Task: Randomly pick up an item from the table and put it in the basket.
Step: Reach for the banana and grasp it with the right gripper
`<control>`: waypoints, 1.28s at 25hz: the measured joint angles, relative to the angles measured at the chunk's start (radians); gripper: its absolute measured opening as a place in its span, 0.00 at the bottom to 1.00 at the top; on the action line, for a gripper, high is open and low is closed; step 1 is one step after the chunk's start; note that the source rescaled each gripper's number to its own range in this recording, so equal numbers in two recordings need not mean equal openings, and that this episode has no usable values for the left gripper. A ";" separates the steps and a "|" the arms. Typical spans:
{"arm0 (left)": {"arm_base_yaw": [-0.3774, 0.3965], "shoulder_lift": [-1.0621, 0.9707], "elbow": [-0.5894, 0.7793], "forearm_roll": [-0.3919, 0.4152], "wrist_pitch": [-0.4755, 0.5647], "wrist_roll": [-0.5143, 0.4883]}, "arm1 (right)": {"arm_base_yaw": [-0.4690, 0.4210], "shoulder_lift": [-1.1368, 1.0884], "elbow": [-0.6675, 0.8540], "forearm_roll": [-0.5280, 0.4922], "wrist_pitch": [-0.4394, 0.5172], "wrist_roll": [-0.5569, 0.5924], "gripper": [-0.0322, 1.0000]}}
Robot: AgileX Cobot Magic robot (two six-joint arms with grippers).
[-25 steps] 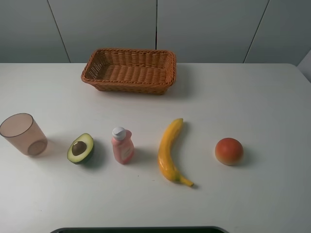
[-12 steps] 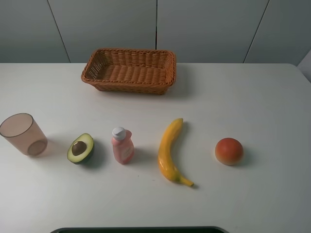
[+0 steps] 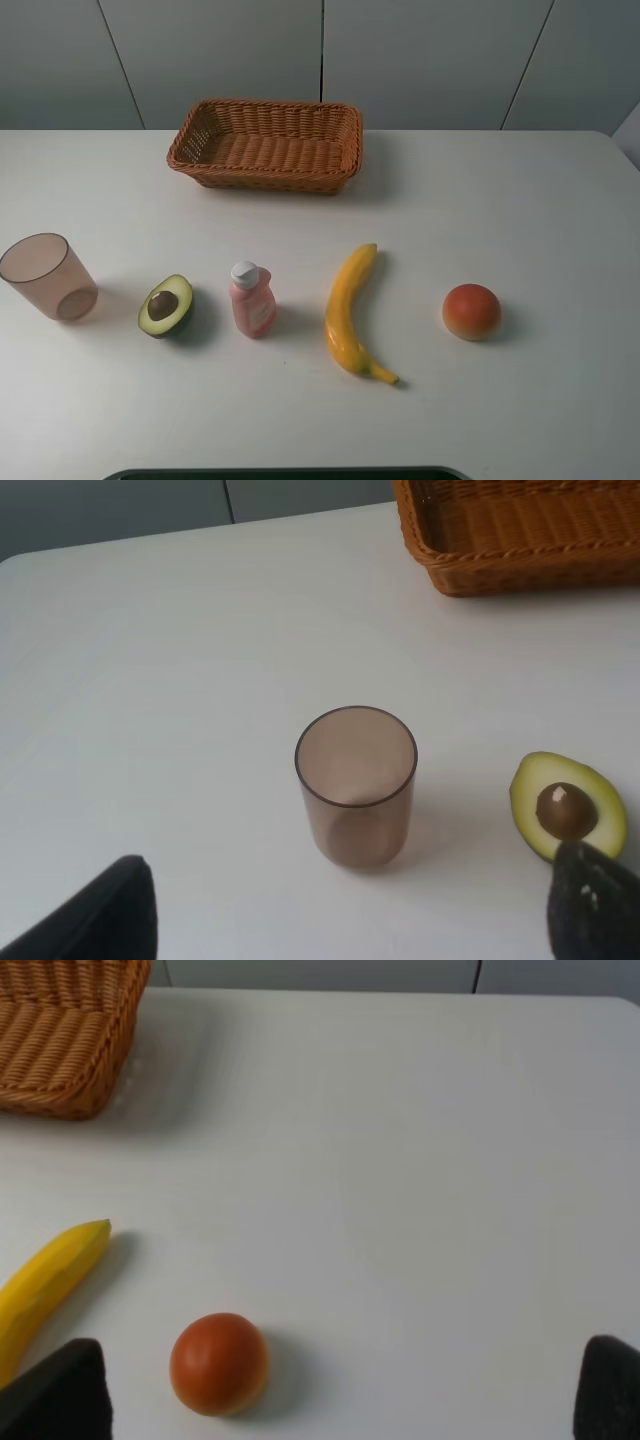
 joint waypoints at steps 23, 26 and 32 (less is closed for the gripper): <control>0.000 0.000 0.000 0.000 0.000 0.000 | 0.464 0.896 -0.346 0.053 -0.165 0.071 1.00; 0.000 0.000 0.000 0.000 0.000 0.000 | 0.526 0.985 -0.346 0.057 -0.183 0.117 1.00; 0.000 0.000 0.000 0.000 0.000 0.000 | 0.596 1.165 -0.346 0.083 -0.186 0.206 1.00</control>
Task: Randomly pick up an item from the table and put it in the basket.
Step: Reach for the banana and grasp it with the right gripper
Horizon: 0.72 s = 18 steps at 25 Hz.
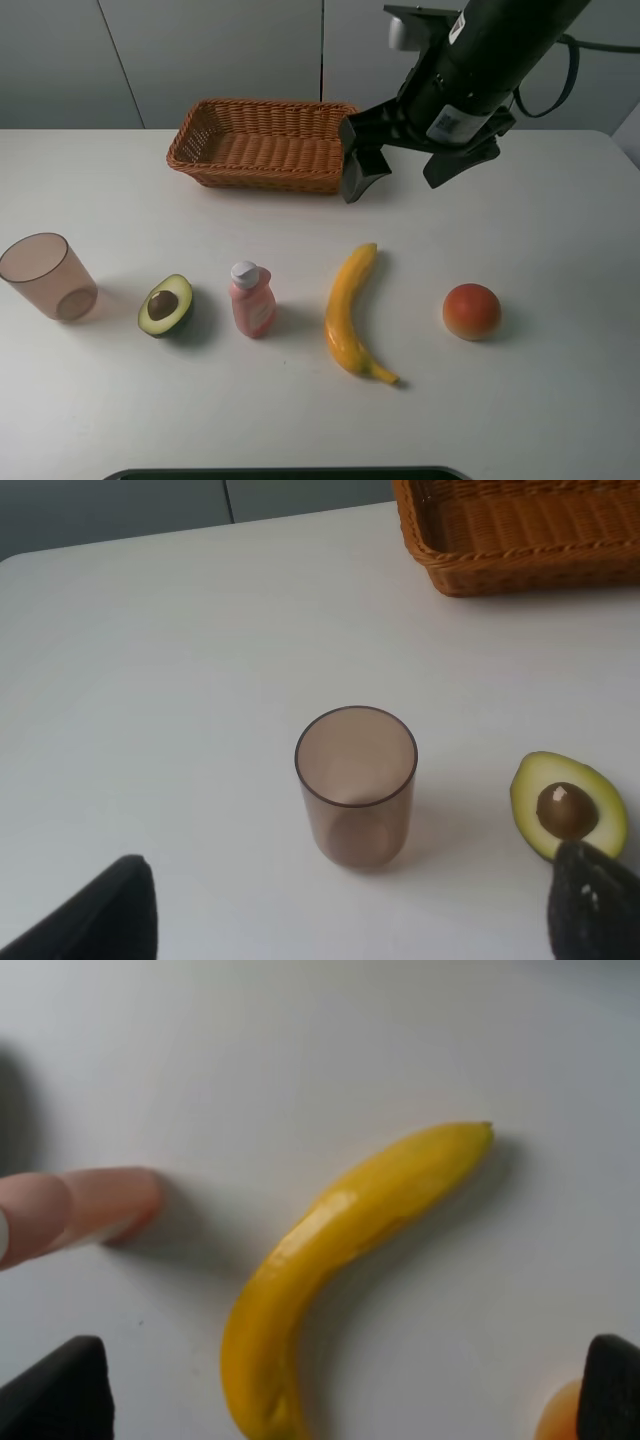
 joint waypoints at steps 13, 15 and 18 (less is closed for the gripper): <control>0.000 0.000 0.000 0.000 0.000 0.007 | 0.134 0.257 0.000 0.027 -0.049 0.202 1.00; 0.000 0.000 0.000 0.000 0.000 0.007 | 0.139 0.285 0.000 0.029 -0.060 0.215 1.00; 0.000 0.000 0.000 0.000 0.000 0.007 | 0.143 0.325 0.000 0.035 -0.078 0.223 1.00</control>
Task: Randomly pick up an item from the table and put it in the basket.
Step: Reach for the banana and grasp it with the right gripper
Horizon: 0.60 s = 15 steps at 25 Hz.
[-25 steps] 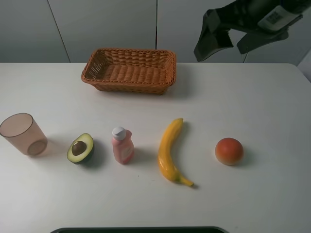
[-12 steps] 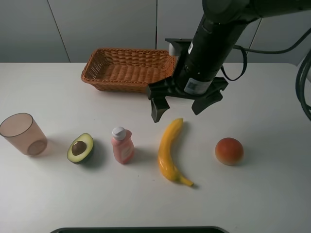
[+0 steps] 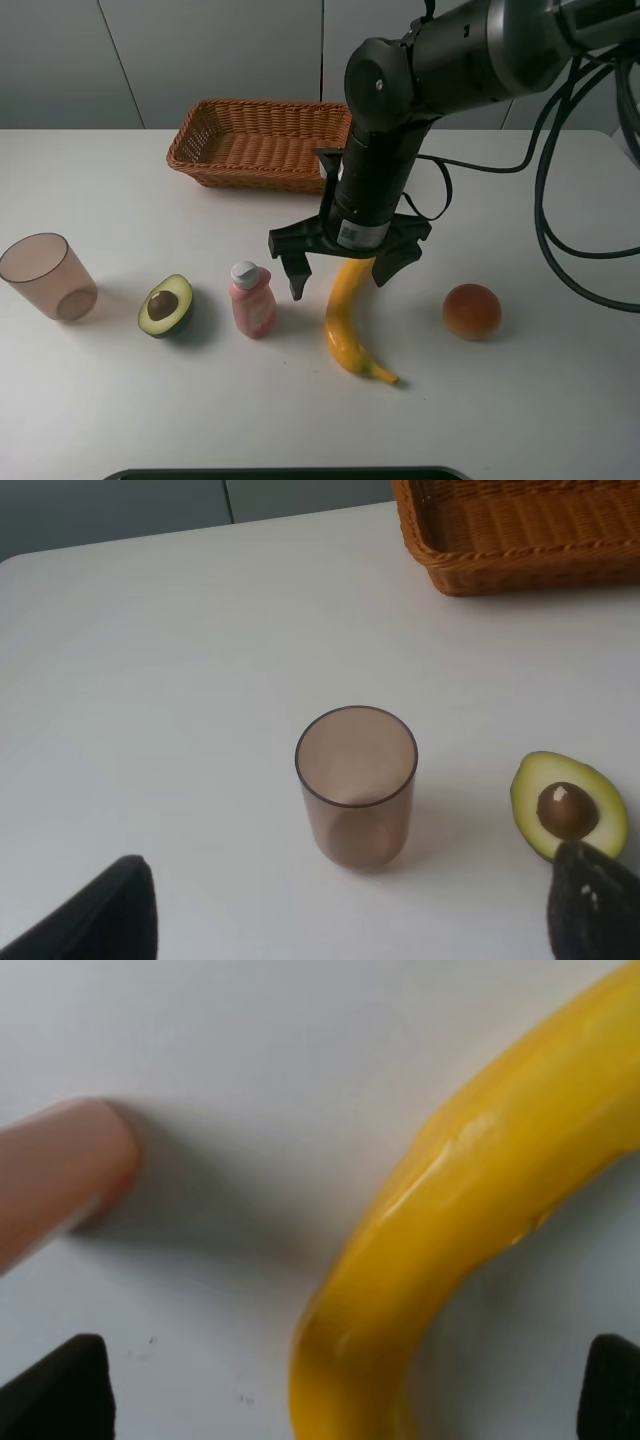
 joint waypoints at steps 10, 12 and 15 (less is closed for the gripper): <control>0.000 0.000 0.000 0.000 0.000 0.000 | 0.000 0.078 -0.001 0.019 -0.038 0.012 0.95; 0.000 0.000 0.000 0.000 0.000 0.000 | 0.000 0.096 0.005 0.025 -0.046 0.014 0.95; 0.000 0.000 0.000 0.000 0.000 0.000 | 0.000 0.119 0.007 0.037 -0.050 0.014 0.95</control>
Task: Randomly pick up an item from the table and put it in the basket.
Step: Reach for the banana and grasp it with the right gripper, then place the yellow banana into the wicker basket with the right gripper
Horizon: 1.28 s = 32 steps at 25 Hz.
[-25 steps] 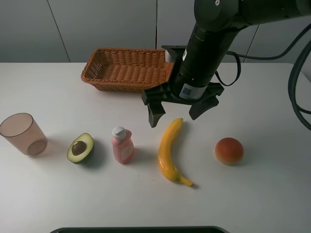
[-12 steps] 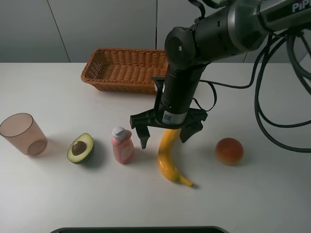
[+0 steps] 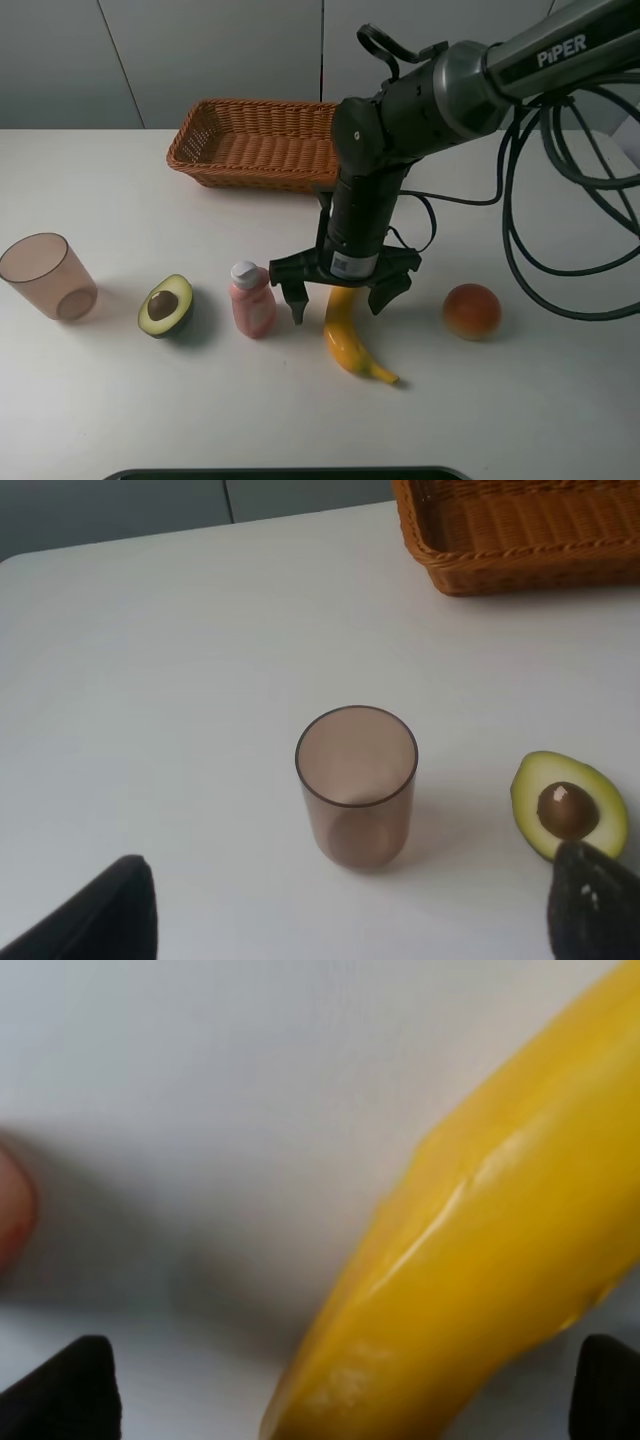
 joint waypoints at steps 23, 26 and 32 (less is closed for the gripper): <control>0.000 0.000 0.000 0.000 0.000 0.000 | 0.000 0.016 0.000 0.008 0.002 -0.022 0.05; 0.000 0.000 0.000 0.000 0.000 0.000 | 0.000 0.016 0.000 0.008 0.002 -0.022 0.05; 0.000 0.000 0.000 0.000 0.000 0.000 | 0.000 0.013 0.000 0.008 0.017 -0.023 0.05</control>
